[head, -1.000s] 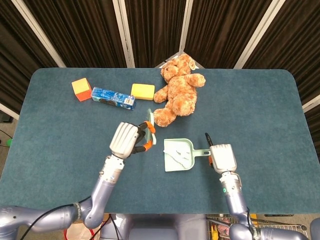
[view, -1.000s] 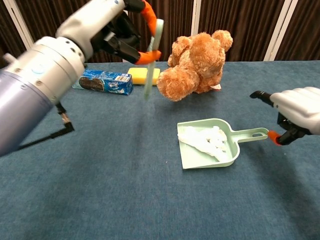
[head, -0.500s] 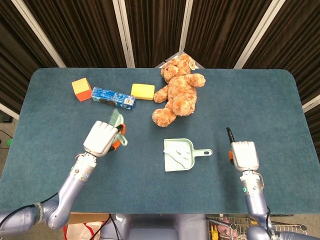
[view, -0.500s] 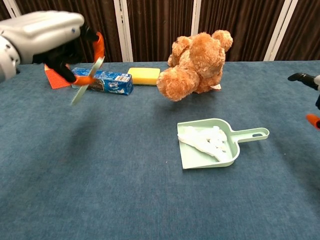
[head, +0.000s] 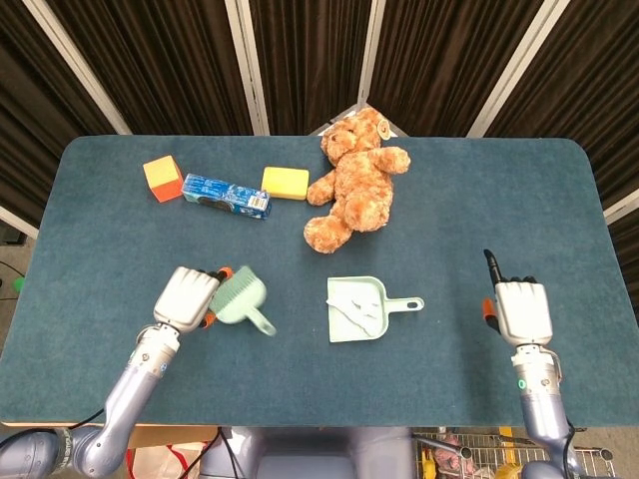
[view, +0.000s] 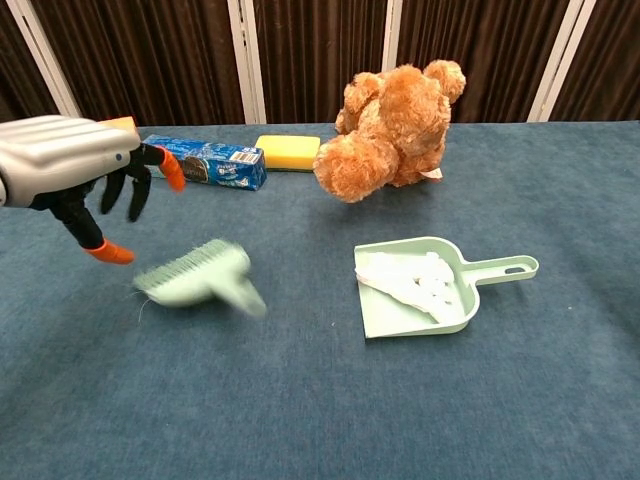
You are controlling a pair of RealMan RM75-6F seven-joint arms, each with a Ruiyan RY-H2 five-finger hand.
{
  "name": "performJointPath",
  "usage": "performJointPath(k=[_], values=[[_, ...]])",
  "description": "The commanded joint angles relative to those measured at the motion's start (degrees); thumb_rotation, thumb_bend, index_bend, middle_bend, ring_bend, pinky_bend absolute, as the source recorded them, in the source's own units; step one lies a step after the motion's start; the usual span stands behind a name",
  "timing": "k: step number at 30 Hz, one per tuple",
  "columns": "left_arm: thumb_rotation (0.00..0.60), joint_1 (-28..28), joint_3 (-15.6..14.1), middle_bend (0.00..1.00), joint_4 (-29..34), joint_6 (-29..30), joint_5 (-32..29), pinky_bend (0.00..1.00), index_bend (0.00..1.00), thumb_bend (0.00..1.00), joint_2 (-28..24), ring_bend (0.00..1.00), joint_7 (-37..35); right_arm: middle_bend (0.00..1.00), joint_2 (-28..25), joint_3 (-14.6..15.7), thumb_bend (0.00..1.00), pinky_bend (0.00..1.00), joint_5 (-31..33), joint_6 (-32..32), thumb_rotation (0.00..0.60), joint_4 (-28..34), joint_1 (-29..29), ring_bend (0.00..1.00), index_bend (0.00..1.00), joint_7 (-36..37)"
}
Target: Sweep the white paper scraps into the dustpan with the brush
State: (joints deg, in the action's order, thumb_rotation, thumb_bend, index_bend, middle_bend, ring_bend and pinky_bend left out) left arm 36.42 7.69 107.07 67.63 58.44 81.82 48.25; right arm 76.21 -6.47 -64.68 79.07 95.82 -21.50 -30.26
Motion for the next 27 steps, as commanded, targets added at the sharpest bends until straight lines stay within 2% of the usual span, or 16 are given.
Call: performJointPath(k=[1,3,5,9,11,12,13,14,16,19,24,27], values=[[0.6,-0.5,0.0,0.01,1.3,1.3,0.3,0.12,0.0,0.01,-0.6,0.07,-1.6,0.56,-1.2,-0.1,0.47,0.42,-0.3,-0.1,0.6,0.0,1.0,0.52,0.0,1.8],[0.6,-1.0,-0.1,0.0,1.8,2.0,1.1,0.09,0.0,0.01,-1.1,0.06,-2.8,0.54,-1.6,0.0,0.47,0.4,-0.4,-0.2,0.6,-0.1,1.3,0.49,0.0,2.3],[0.6,-1.6,-0.2,0.0,2.5,2.8,2.1,0.09,0.0,0.01,-1.7,0.06,-4.3,0.47,-2.1,0.1,0.47,0.35,-0.8,-0.2,0.6,0.0,1.7,0.42,0.0,3.0],[0.6,-4.3,-1.4,0.0,4.7,5.5,5.4,0.09,0.0,0.01,-4.6,0.01,-9.0,0.25,-3.7,1.1,0.47,0.23,-3.8,0.8,0.6,0.7,3.0,0.18,0.0,5.2],[0.6,-6.2,-2.8,0.0,5.6,7.0,8.0,0.07,0.0,0.01,-6.6,0.0,-11.4,0.14,-4.6,1.8,0.47,0.17,-5.7,1.4,0.6,0.9,3.7,0.08,0.0,6.5],[0.6,-9.8,-5.7,0.0,6.3,10.5,11.3,0.07,0.0,0.01,-9.3,0.0,-13.8,0.07,-5.6,2.6,0.47,0.14,-7.9,3.1,0.6,0.8,4.8,0.03,0.0,7.3],[0.6,-11.3,-7.4,0.0,6.3,12.0,14.1,0.06,0.0,0.01,-10.4,0.0,-15.4,0.03,-6.0,3.0,0.47,0.11,-8.9,3.7,0.6,0.7,5.3,0.01,0.0,8.0],[0.6,-13.6,-9.9,0.0,5.1,14.1,18.7,0.05,0.0,0.01,-11.7,0.0,-18.2,0.01,-6.5,3.5,0.47,0.09,-10.1,4.4,0.6,0.4,6.0,0.0,0.0,9.3],[0.6,-16.6,-12.7,0.0,2.2,17.4,23.6,0.05,0.0,0.01,-12.6,0.0,-22.0,0.0,-7.2,4.2,0.47,0.05,-11.5,5.6,0.6,0.3,7.2,0.0,0.0,10.5],[0.6,-19.6,-14.8,0.0,-0.7,20.7,27.7,0.05,0.0,0.01,-13.1,0.0,-26.2,0.0,-8.0,4.8,0.47,0.02,-13.4,7.2,0.6,0.6,8.5,0.0,0.0,11.8],[0.6,-24.0,-16.6,0.0,-4.4,25.7,31.6,0.02,0.0,0.01,-14.5,0.0,-31.7,0.0,-9.3,6.2,0.47,0.0,-17.1,11.1,0.6,0.5,11.5,0.0,0.0,13.8],[0.6,-26.0,-16.4,0.0,-8.9,28.9,34.0,0.0,0.0,0.01,-14.5,0.0,-32.3,0.0,-9.4,6.8,0.47,0.0,-18.9,13.1,0.6,-0.9,13.2,0.0,0.0,15.8]])
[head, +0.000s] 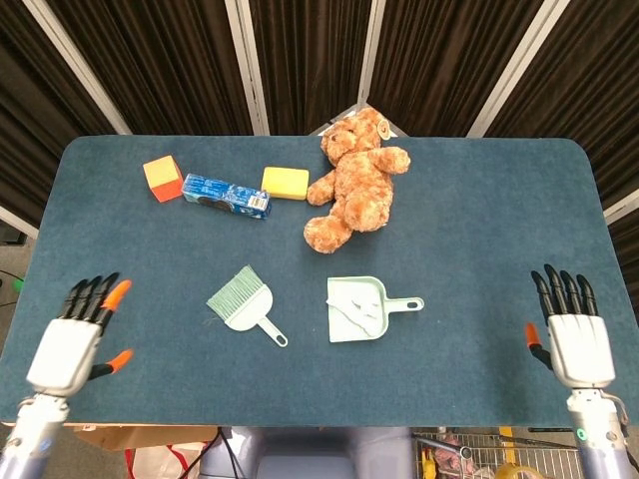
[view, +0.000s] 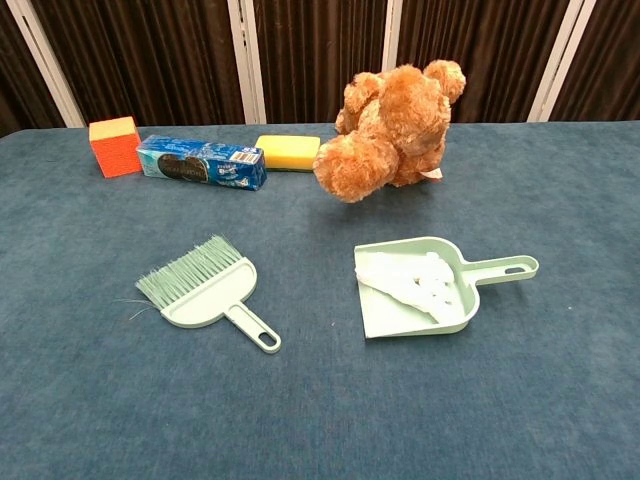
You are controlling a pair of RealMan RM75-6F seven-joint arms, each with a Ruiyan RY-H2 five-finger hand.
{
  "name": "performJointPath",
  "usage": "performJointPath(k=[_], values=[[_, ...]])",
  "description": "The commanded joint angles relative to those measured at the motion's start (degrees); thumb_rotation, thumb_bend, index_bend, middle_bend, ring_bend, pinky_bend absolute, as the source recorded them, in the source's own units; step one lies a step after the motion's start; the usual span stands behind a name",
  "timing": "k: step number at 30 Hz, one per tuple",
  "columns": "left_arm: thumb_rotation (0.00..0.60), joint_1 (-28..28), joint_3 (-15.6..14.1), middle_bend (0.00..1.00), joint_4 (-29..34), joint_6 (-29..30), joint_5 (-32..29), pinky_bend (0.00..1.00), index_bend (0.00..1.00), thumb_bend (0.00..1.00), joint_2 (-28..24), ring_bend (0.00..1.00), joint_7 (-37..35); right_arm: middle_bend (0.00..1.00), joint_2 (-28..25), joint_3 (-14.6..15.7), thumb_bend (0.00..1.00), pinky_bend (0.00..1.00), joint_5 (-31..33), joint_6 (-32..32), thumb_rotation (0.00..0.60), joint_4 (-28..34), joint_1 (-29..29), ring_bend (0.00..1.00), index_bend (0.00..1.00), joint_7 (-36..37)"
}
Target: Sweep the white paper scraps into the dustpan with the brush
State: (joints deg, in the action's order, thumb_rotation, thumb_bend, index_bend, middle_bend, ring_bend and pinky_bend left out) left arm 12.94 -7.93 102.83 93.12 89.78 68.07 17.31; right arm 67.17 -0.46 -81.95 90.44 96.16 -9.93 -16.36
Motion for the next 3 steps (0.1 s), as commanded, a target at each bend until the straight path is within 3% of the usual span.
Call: performJointPath(k=[1,3], values=[[0.6,-3.1,-0.6,0.0,-6.1,4.2,3.2,0.0,0.0,0.01,-0.6,0.0,-1.7,0.0,-0.5,0.9,0.47,0.0,-2.0,2.1,0.6,-1.6,2.1,0.0,0.0,2.7],[0.6,-4.1,-0.2,0.0,-8.1,5.5,3.6,0.0,0.0,0.01,-0.4,0.0,-2.7,0.0,-0.6,0.8,0.47,0.0,-2.0,2.1,0.6,-2.0,2.6,0.0,0.0,4.4]])
